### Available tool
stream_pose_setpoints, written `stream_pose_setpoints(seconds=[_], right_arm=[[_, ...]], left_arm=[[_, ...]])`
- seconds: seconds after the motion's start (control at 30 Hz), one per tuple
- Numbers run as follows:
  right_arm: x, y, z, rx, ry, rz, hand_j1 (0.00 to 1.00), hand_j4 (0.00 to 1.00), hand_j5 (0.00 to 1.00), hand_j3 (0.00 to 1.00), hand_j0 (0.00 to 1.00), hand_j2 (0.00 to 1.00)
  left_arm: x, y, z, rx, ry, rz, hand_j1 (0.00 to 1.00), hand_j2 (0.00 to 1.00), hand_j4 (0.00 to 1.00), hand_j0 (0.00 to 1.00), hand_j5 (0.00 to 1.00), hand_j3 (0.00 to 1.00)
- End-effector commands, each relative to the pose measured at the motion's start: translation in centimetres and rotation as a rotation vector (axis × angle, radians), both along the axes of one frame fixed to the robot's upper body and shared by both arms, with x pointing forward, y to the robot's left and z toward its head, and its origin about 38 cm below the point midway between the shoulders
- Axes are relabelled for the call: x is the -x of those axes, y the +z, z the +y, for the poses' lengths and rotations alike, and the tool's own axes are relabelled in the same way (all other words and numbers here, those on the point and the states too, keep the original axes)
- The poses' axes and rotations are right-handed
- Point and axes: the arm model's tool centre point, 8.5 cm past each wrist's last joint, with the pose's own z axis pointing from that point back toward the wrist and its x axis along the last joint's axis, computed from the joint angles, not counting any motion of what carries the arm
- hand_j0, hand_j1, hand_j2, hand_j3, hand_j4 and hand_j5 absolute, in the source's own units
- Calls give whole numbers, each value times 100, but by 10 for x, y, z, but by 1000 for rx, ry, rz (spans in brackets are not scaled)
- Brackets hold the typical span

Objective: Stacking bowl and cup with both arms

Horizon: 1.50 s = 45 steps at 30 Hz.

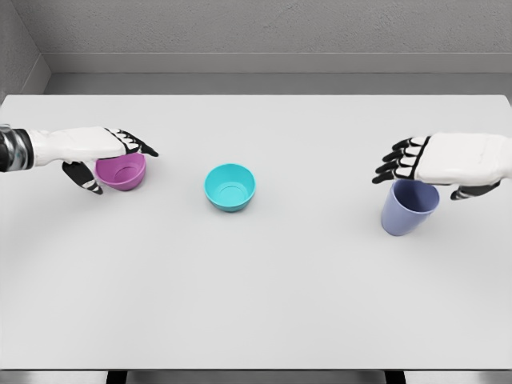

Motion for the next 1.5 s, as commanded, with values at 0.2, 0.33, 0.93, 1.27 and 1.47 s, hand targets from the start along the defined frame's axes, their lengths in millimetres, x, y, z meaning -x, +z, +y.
stream_pose_setpoints(seconds=[0.2, 0.33, 0.93, 1.27, 1.47], right_arm=[[-1, -7, -2, -1, -10, 18, 100, 100, 100, 100, 100, 100], [-10, -12, -6, -20, -39, 28, 100, 100, 100, 100, 100, 100], [-12, -27, -11, -2, -58, 63, 100, 100, 100, 100, 100, 100], [-13, -33, -13, 4, -64, 78, 100, 100, 100, 100, 100, 100], [-12, -36, -11, 5, -61, 86, 100, 100, 100, 100, 100, 100]], left_arm=[[-7, -12, -2, 26, 29, 29, 100, 100, 100, 100, 100, 100], [-9, -12, 3, 24, 45, 31, 100, 100, 100, 100, 100, 100], [-17, -15, 2, 36, 67, 38, 100, 100, 100, 100, 100, 100], [-18, -18, -1, 42, 66, 43, 100, 100, 100, 100, 100, 100], [-18, -18, -1, 42, 66, 43, 100, 100, 100, 100, 100, 100]])
